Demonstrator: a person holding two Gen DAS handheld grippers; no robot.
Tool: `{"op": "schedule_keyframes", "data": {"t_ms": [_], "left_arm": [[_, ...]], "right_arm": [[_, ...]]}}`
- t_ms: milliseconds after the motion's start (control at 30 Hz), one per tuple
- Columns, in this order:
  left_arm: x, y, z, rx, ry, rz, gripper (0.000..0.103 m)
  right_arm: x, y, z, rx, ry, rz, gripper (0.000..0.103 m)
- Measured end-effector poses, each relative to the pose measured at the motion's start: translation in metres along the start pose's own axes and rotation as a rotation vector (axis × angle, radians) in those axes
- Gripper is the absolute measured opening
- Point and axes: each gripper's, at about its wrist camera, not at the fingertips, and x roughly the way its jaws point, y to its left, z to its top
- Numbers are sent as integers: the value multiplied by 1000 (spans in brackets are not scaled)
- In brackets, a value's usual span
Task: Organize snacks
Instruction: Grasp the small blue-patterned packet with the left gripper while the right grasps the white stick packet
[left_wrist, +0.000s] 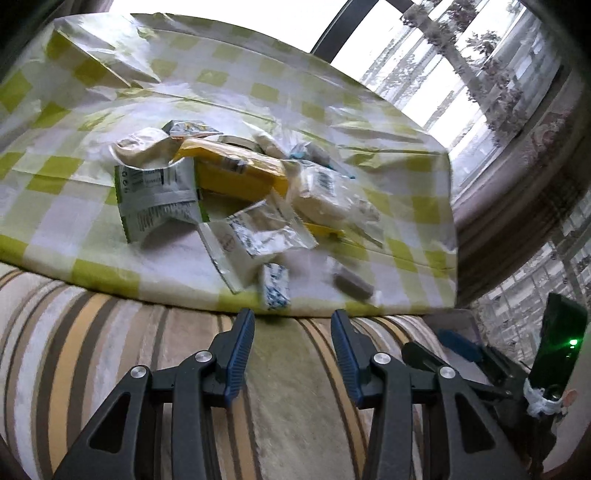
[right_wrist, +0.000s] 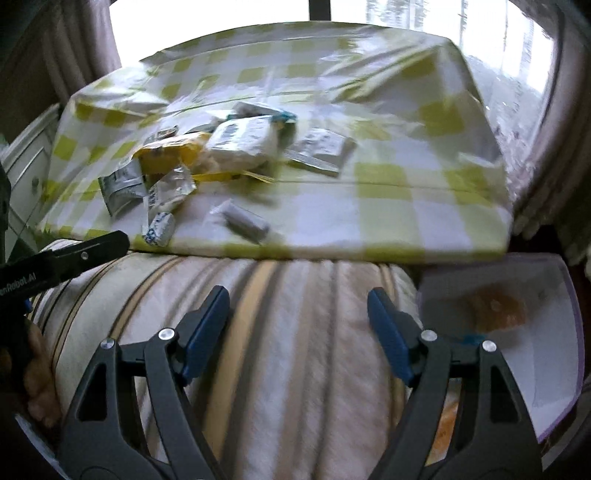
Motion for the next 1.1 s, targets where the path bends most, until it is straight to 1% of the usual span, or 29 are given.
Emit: {"op": "schedule_keyframes", "data": {"t_ms": [167,333,533,567,600,700,733,767,867,933,1100], "left_arm": [[17,5,10,2,45,45,44],[35,0,17,41,85,97,44],[42,-12,19,115,91,152,43],[43,-14,19,126,90,161,41],[44,-15,20,137,92,168,33],[49,-20,19,166,95,195,25],[50,-22,18,177,94,203,24],[50,-22,18,181,93,208,22],[49,-23,18,182,87,205,21],[49,-23,17,182,81,204,21],[45,-22,14,180,73,196,21]], "right_arm": [[17,18,20,-66,-1,-16,79],[37,23,36,-93,18,-17,79],[56,29,48,-119,47,-10,79],[60,30,50,-123,54,-5,79],[62,31,50,-128,60,-2,75],[70,35,52,-149,80,5,64],[73,37,53,-157,91,12,59],[74,38,53,-157,89,24,57],[74,39,54,-163,87,50,45],[72,40,53,-171,78,64,26],[68,38,48,-157,67,86,25]]}}
